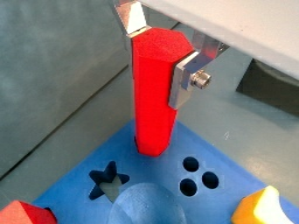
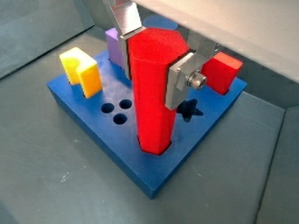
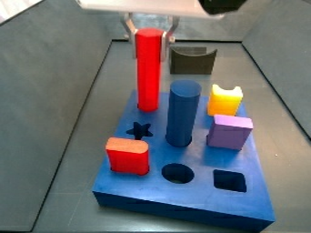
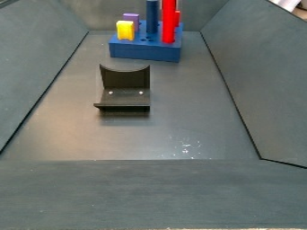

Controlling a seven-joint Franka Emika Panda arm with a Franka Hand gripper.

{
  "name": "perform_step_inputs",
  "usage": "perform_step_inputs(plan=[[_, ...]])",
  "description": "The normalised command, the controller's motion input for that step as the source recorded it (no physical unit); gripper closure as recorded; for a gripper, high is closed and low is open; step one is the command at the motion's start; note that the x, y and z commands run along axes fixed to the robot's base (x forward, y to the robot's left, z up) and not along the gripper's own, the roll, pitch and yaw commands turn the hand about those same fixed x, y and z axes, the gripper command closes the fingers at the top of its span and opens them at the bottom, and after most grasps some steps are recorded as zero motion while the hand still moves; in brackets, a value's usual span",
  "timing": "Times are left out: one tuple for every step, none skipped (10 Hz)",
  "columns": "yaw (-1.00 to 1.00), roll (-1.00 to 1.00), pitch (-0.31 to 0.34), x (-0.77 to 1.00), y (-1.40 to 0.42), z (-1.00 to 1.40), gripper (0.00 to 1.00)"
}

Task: Pick up the hexagon object. Move up. Move to above the board. Insert the hexagon object.
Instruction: Insert the hexagon object.

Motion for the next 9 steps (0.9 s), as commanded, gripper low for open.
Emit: perform_step_inputs(plan=[[0.04, 0.13, -0.063, 0.03, -0.20, -0.71, 1.00], [0.04, 0.26, -0.024, 0.03, -0.25, -0.74, 1.00], [0.03, 0.38, 0.000, 0.08, -0.22, -0.59, 1.00], [0.03, 0.39, 0.000, 0.07, -0.22, -0.58, 1.00], [0.03, 0.31, 0.000, 0.12, -0.19, -0.65, 1.00], [0.02, 0.04, -0.010, 0.15, -0.07, -0.46, 1.00], [0.00, 0.00, -0.066, 0.00, -0.05, -0.30, 1.00], [0.00, -0.13, -0.129, 0.00, 0.02, -0.16, 1.00], [0.01, 0.00, -0.004, 0.00, 0.00, 0.00, 1.00]])
